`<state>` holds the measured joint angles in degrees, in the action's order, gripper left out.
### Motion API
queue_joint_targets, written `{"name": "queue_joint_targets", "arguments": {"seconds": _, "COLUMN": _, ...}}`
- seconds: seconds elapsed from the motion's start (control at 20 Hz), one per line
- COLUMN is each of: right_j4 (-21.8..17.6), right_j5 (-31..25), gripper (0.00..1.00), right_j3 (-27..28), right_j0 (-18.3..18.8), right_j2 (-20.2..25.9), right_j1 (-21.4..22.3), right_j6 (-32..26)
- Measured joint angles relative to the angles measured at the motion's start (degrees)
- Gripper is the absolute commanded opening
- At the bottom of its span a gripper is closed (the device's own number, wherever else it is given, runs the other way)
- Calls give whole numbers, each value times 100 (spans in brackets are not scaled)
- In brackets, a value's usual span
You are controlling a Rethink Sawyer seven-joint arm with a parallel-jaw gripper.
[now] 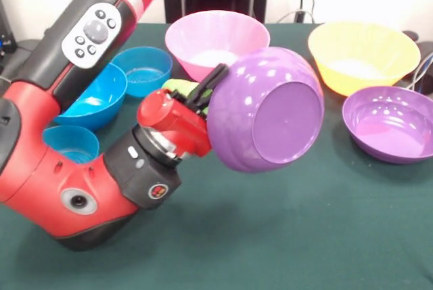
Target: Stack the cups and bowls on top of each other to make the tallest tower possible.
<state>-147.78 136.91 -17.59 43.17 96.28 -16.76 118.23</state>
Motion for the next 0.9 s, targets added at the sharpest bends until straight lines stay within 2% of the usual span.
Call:
{"name": "queue_joint_targets", "arguments": {"seconds": 0.1, "right_j4": -458, "right_j5": 151, "gripper": 0, "right_j3": 3, "right_j0": 141, "right_j2": 518, "right_j1": -121, "right_j6": 0}}
{"name": "queue_joint_targets", "arguments": {"seconds": 0.15, "right_j4": -863, "right_j5": 305, "gripper": 0, "right_j3": 2, "right_j0": 267, "right_j2": 990, "right_j1": -228, "right_j6": 0}}
{"name": "queue_joint_targets", "arguments": {"seconds": 0.35, "right_j4": -1376, "right_j5": 562, "gripper": 0, "right_j3": 4, "right_j0": 441, "right_j2": 1683, "right_j1": -413, "right_j6": 0}}
{"name": "queue_joint_targets", "arguments": {"seconds": 0.6, "right_j4": -1641, "right_j5": 769, "gripper": 0, "right_j3": 6, "right_j0": 541, "right_j2": 2223, "right_j1": -587, "right_j6": 0}}
{"name": "queue_joint_targets", "arguments": {"seconds": 0.9, "right_j4": -1707, "right_j5": 822, "gripper": 0, "right_j3": 7, "right_j0": 553, "right_j2": 2441, "right_j1": -663, "right_j6": 0}}
